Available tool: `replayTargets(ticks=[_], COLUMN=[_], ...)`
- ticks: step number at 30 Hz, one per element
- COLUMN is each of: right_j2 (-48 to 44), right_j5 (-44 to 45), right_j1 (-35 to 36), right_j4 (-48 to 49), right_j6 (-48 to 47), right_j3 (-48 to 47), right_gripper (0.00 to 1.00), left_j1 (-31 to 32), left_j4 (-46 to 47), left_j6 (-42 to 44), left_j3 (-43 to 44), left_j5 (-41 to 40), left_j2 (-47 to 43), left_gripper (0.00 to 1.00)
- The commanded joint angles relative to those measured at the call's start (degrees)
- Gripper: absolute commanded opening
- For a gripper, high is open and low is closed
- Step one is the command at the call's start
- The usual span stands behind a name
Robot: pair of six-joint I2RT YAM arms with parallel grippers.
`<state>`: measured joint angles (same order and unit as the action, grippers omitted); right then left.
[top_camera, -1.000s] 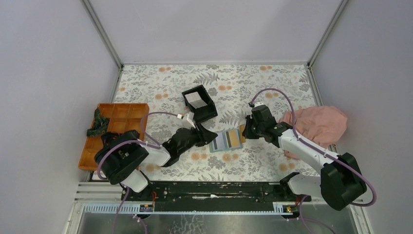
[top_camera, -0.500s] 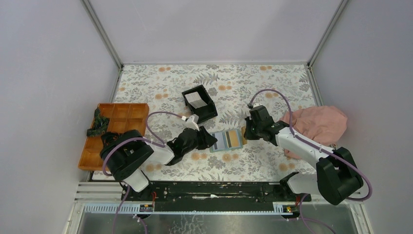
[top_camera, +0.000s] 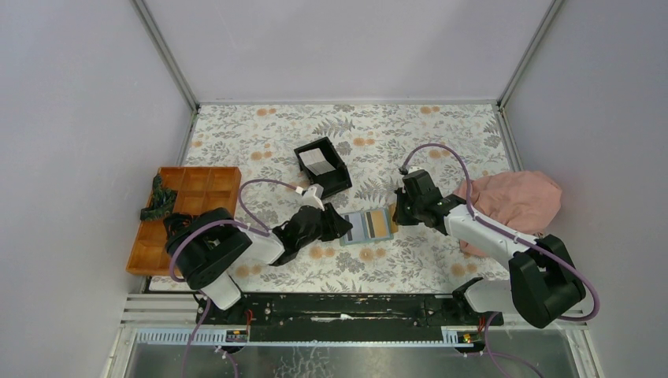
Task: Put the credit cards into the card holder
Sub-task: Turn over the card slot in the card holder.
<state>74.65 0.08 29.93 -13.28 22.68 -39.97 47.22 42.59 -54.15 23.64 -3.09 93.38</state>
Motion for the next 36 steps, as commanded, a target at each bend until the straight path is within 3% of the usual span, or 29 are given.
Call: replayTargets(ticks=[1,36], right_j2=[-0.1,0.3], right_j5=[-1.5,-3.4], right_j1=[-0.2,-0.1], right_j4=[1.9,2.9], right_j6=[-0.7,-0.4], right_j3=[-1.7,-0.7], right_gripper=[0.0,0.0], left_j1=[0.4,0.5], left_j4=[-1.4,-3.4], left_j6=[1.4,1.3], left_j3=[0.9,1.2], left_j5=[-1.7,-2.7], left_j2=[1.0,1.0], left_gripper=[0.44,0.44])
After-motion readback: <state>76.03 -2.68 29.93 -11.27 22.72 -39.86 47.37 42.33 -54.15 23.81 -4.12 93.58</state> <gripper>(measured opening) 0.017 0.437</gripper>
